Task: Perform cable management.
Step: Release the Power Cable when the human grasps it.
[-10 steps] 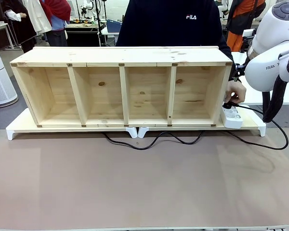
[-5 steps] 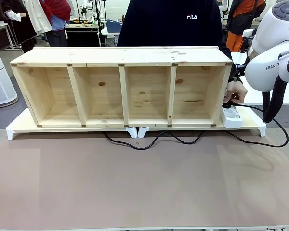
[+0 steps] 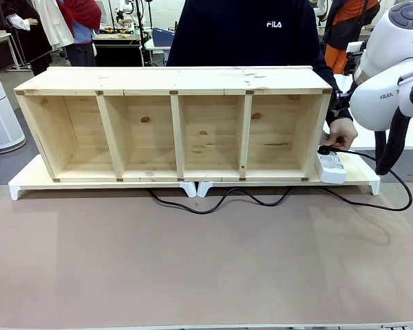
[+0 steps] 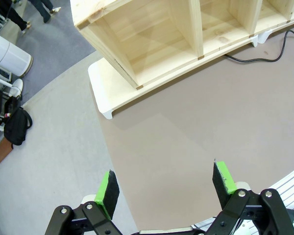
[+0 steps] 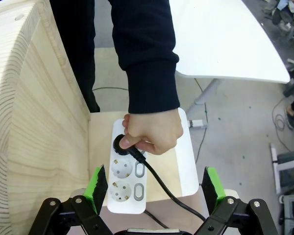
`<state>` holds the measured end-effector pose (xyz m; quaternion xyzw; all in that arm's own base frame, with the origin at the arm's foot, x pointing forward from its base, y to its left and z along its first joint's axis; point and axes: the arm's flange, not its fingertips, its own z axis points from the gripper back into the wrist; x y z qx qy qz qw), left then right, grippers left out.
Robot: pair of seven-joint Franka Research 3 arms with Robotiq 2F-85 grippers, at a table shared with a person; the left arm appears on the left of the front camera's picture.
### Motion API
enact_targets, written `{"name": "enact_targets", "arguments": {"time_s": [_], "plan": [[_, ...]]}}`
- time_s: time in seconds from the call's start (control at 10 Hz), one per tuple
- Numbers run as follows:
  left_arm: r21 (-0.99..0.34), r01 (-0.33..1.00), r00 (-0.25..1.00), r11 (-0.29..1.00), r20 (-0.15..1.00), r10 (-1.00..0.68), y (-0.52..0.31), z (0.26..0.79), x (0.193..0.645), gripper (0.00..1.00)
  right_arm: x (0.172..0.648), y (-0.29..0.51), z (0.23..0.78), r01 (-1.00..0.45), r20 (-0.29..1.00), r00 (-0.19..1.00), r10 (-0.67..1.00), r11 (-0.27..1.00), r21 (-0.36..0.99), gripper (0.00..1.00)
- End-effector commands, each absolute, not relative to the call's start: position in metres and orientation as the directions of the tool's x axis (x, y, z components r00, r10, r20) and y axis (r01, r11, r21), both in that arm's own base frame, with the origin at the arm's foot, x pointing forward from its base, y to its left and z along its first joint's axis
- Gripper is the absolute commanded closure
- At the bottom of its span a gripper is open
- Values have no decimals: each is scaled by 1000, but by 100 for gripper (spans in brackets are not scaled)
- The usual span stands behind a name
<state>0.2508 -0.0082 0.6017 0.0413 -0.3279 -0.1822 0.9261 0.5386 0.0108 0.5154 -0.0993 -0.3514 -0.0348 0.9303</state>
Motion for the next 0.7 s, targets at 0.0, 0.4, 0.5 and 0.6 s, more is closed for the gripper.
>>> {"name": "enact_targets", "arguments": {"time_s": [0.0,0.4,0.5,0.6], "plan": [[194,309,718,931,594,-362,-7,602,251,0,534,7,517,123,652,758,7,980,-154,0],[194,309,718,931,594,-362,-7,602,251,0,534,7,517,123,652,758,7,980,-154,0],[194,309,718,931,594,-362,-7,602,251,0,534,7,517,123,652,758,7,980,-154,0],[194,309,718,931,594,-362,-7,602,251,0,534,7,517,123,652,758,7,980,-154,0]]}}
